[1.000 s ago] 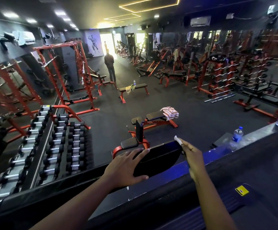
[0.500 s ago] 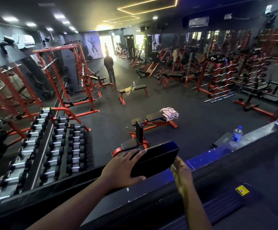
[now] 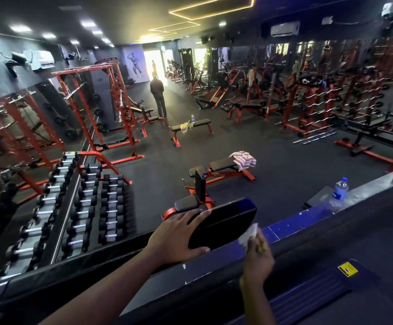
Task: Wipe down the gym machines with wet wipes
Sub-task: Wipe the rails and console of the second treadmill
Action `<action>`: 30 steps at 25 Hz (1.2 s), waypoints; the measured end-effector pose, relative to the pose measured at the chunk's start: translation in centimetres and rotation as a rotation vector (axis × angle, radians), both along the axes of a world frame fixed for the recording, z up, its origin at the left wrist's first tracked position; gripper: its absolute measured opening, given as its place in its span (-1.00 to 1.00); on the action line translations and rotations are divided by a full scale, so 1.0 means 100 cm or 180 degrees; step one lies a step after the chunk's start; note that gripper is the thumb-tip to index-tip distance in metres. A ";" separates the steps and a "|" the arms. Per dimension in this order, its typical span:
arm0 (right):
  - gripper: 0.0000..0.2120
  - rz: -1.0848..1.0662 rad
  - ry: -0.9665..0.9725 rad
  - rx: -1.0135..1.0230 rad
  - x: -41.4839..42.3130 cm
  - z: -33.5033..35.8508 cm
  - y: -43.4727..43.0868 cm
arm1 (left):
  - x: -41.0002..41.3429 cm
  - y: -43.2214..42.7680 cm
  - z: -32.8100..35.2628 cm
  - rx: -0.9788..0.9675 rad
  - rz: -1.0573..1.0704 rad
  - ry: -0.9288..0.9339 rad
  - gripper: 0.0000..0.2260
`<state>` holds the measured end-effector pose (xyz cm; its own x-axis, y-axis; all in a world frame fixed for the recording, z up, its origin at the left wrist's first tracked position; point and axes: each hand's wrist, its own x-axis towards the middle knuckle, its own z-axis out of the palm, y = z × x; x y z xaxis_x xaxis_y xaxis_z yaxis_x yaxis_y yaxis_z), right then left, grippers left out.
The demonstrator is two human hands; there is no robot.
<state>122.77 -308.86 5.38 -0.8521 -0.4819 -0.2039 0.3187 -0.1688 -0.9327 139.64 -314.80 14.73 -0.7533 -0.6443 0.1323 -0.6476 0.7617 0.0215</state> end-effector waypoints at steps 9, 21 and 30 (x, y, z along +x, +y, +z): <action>-0.60 -0.0575 0.1777 -0.0122 0.003 0.015 -0.018 | 0.000 -0.002 -0.001 -0.0031 -0.0023 0.0022 -0.23; -0.67 -0.0749 -0.0024 -0.0056 0.049 -0.004 -0.022 | -0.001 -0.002 0.000 -0.0007 0.0027 0.0007 -0.23; -0.69 -0.0128 0.0811 -0.0074 0.105 -0.001 0.024 | -0.001 0.000 0.000 -0.0071 -0.0001 0.0039 -0.24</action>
<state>133.25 -306.44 5.27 -0.8931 -0.4488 0.0305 0.0665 -0.1990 -0.9777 139.52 -314.82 14.71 -0.7517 -0.6409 0.1559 -0.6472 0.7622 0.0126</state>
